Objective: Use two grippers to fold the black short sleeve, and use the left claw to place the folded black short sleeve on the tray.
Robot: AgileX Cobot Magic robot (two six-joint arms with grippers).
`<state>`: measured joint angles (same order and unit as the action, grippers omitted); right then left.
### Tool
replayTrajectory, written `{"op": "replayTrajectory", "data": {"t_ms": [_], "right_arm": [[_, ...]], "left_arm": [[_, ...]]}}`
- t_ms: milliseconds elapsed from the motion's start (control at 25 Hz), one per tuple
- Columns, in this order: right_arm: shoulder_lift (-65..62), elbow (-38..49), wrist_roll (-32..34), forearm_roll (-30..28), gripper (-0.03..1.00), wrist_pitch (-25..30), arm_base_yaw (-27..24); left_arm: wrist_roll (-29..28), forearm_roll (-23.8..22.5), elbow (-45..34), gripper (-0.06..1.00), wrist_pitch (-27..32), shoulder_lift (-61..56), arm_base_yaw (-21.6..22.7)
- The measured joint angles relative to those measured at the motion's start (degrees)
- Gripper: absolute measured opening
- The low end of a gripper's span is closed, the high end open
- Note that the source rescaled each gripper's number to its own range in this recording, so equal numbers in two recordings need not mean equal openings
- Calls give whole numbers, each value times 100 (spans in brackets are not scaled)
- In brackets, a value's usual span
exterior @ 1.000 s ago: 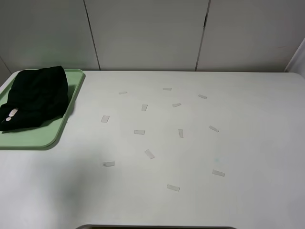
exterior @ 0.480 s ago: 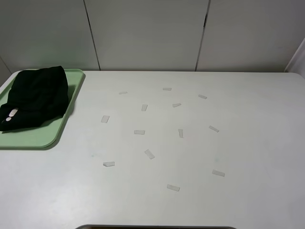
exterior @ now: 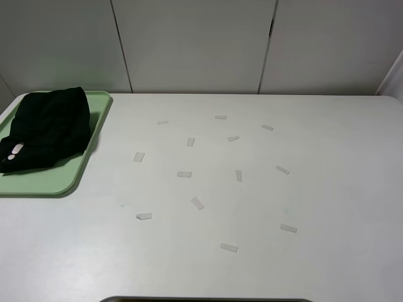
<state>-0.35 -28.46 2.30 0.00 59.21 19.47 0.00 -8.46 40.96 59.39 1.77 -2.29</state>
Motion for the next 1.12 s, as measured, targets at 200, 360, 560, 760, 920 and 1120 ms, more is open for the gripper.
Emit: {"op": "replayTrajectory", "data": {"t_ms": [200, 360, 560, 760, 920, 1120], "right_arm": [[0, 0, 0, 0, 100, 0, 0], [0, 0, 0, 0, 100, 0, 0], [0, 0, 0, 62, 100, 0, 0], [0, 0, 0, 67, 100, 0, 0], [0, 0, 0, 67, 100, 0, 0], [0, 0, 0, 67, 100, 0, 0]], "left_arm": [[-189, -123, -226, 100, 610, -208, -322], [-364, -111, -542, 100, 711, -208, -328], [-408, 104, -1100, 100, 553, -208, -329], [-408, 325, -1303, 100, 184, -208, -329], [-408, 327, -1303, 100, 164, -208, -329], [-408, 327, -1303, 100, 164, -208, -329]]}}
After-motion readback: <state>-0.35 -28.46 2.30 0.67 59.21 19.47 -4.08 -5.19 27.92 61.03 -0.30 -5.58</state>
